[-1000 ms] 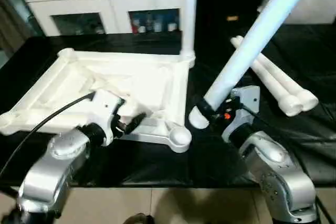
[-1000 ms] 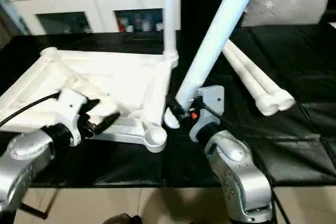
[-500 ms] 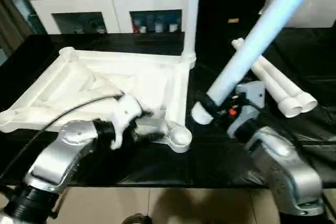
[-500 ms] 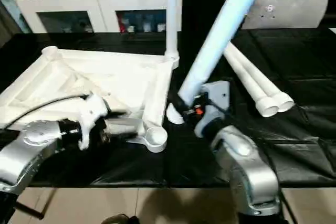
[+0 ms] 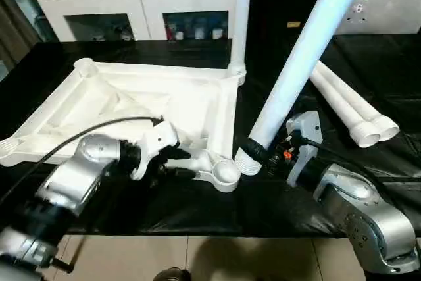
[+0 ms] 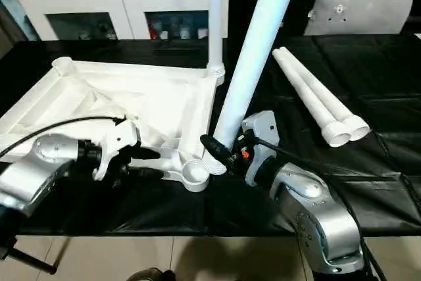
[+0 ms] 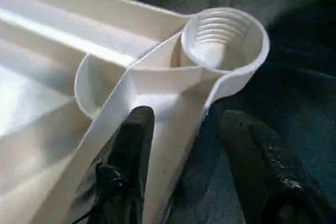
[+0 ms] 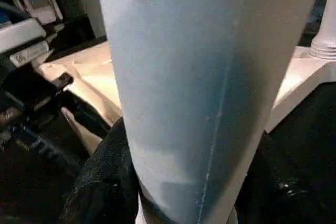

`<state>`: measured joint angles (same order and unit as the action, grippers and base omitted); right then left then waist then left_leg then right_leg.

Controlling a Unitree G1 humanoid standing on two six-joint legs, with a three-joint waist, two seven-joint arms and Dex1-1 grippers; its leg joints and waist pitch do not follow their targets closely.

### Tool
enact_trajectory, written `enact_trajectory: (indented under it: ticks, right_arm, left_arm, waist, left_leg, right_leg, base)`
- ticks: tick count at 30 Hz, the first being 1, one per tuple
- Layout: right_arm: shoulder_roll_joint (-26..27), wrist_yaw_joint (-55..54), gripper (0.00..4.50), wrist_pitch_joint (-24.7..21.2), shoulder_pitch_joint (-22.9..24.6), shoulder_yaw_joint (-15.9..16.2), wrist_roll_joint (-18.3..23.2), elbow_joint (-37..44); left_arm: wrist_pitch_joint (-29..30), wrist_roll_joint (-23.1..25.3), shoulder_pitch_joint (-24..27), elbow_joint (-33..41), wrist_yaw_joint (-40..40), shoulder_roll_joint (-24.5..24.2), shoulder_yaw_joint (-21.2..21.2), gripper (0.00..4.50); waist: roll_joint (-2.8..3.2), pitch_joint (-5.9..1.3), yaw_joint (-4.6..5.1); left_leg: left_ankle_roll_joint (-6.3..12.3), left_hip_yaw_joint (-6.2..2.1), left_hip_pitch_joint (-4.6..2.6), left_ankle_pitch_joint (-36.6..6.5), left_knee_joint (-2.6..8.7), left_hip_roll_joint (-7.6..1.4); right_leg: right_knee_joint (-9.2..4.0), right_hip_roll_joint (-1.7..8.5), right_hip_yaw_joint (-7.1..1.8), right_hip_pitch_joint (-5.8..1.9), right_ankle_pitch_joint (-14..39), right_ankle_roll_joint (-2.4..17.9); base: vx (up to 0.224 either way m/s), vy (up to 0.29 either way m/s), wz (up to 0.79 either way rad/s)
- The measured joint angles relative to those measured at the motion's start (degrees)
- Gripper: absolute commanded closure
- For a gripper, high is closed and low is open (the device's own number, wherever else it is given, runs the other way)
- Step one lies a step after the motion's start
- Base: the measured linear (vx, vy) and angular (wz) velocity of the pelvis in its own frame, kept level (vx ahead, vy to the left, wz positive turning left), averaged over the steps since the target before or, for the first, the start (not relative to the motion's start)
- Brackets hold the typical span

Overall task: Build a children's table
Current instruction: Rotate table base, then insert table leg to table base

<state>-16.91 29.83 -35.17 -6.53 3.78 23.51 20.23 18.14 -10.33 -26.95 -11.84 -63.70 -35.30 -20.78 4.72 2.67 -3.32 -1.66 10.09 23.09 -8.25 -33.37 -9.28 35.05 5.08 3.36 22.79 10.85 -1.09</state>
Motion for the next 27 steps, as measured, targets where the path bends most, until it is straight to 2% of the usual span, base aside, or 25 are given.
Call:
enact_trajectory:
  ticks: [2, 12, 16, 18, 19, 23, 27]
  right_arm:
    - [-0.50, 0.41, 2.59, -0.29, -0.01, 0.01, 0.18, 0.00]
    - [-2.31, 1.90, 2.59, -0.49, -0.29, 0.01, 0.67, 0.00]
    - [-2.60, 1.93, 2.59, -0.51, -0.35, 0.00, 0.72, 0.00]
    - [-2.81, 1.94, 2.59, -0.52, -0.44, 0.00, 0.80, 0.00]
    - [-2.93, 1.96, 2.59, -0.54, -0.58, -0.01, 0.95, 0.00]
    - [-2.95, 2.37, 2.59, -0.72, -1.54, 0.00, 1.13, -0.01]
    - [-2.99, 3.39, 2.59, -0.83, -3.88, 0.74, 1.20, -0.41]
  left_arm:
    - [-1.51, 0.68, -0.69, -1.63, -0.99, 0.19, -0.29, 2.60]
    - [-8.82, 5.58, -4.54, -10.10, -6.20, 1.01, -4.28, 3.29]
    - [-10.80, 6.79, -5.34, -13.00, -6.37, 1.40, -4.50, 3.62]
    - [-11.08, 6.80, -5.75, -13.71, -6.63, 1.67, -4.50, 3.70]
    - [-11.04, 6.76, -6.09, -14.21, -6.88, 1.95, -4.50, 3.93]
    - [-9.64, 5.79, -6.35, -14.16, -8.28, 3.02, -4.21, 4.09]
    - [-6.63, 4.19, -6.03, -13.42, -8.15, 5.04, -3.00, 4.33]
  waist:
    - [0.08, 0.05, 0.10]
    - [-0.30, 0.72, -0.01]
    - [-0.35, 0.86, -0.01]
    - [-0.37, 0.88, -0.04]
    - [-0.35, 0.89, -0.05]
    - [-0.38, 1.03, -0.05]
    - [-0.51, 1.13, 0.49]
  left_leg:
    - [0.00, 0.01, -0.02, 0.00, 0.07, 0.00]
    - [-0.01, 0.10, 0.01, 0.00, 0.31, 0.01]
    - [-0.01, 0.13, 0.00, 0.00, 0.38, 0.01]
    - [-0.01, 0.14, 0.00, 0.00, 0.39, 0.01]
    - [0.00, 0.15, 0.00, 0.00, 0.39, 0.01]
    - [0.00, 0.21, 0.00, 0.00, 0.39, 0.03]
    - [0.00, 0.30, 0.02, 0.00, 0.41, 0.01]
  right_leg:
    - [-0.02, 0.00, 0.00, 0.01, 0.00, 0.00]
    - [-0.12, 0.00, -0.01, 0.12, 0.01, 0.00]
    - [-0.12, 0.00, -0.02, 0.16, 0.03, 0.04]
    - [-0.12, 0.00, -0.02, 0.16, 0.04, 0.07]
    - [-0.12, 0.01, -0.02, 0.16, 0.01, 0.13]
    - [-0.13, 0.05, -0.06, 0.17, 0.00, 0.13]
    - [-0.11, 0.04, -0.12, 0.28, -0.08, 0.27]
  base:
    - [0.000, 0.000, 0.00]
    - [0.000, 0.000, 0.00]
    - [0.000, 0.000, 0.00]
    - [0.000, 0.000, 0.00]
    - [0.000, 0.000, 0.00]
    - [0.000, 0.000, 0.00]
    - [0.000, 0.000, 0.00]
